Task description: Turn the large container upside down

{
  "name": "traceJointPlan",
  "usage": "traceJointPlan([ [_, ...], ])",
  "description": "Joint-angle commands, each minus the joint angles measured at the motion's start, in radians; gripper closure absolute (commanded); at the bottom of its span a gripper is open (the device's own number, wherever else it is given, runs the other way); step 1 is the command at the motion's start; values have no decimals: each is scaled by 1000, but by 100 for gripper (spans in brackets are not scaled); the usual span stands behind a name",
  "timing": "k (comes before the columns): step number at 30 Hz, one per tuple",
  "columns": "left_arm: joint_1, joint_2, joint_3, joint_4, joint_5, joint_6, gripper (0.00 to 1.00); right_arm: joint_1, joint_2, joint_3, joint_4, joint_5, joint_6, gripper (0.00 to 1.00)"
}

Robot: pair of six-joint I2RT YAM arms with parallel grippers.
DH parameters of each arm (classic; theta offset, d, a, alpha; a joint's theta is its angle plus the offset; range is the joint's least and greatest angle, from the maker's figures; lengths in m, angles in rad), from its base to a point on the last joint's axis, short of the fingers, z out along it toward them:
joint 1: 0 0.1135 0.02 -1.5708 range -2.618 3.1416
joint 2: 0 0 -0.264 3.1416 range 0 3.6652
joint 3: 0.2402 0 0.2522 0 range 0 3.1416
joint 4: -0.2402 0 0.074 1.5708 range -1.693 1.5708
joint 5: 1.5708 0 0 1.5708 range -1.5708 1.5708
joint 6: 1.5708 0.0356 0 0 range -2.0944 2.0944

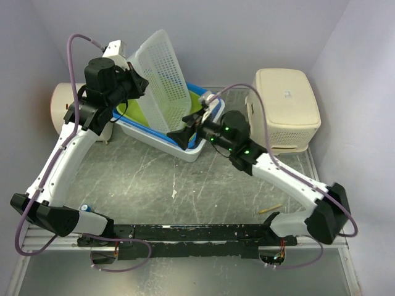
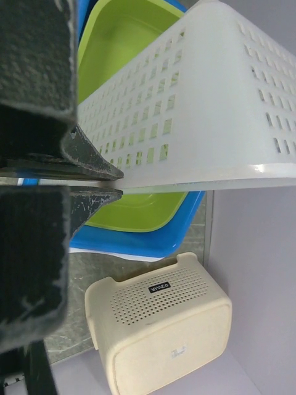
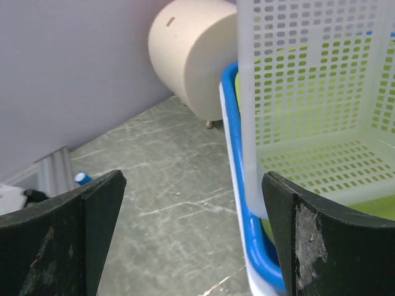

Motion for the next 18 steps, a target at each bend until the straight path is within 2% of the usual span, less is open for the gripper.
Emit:
traceJointPlan([
  [1,-4,-7,49,2,38,11,93,32,132,-22,307,87,-100,6],
  [7,-4,-9,56,-8,46,8,93,81,347,88,364,105,-116,12],
  [9,-4,-10,58,-14,48,6,93,85,396,123,368,103,-103,20],
  [12,-4,-18,55,-13,52,4,93,86,418,160,376,107,-69,53],
  [15,-4,-22,67,-28,55,13,93,85,383,190,315,145,-42,99],
  [16,-3,-21,74,-32,58,18,92,84,360,205,273,169,-32,100],
  [17,-3,-24,81,-35,65,26,82,82,335,213,245,186,-25,100],
  [18,-4,-28,86,-34,76,33,65,79,306,218,215,202,-19,100],
])
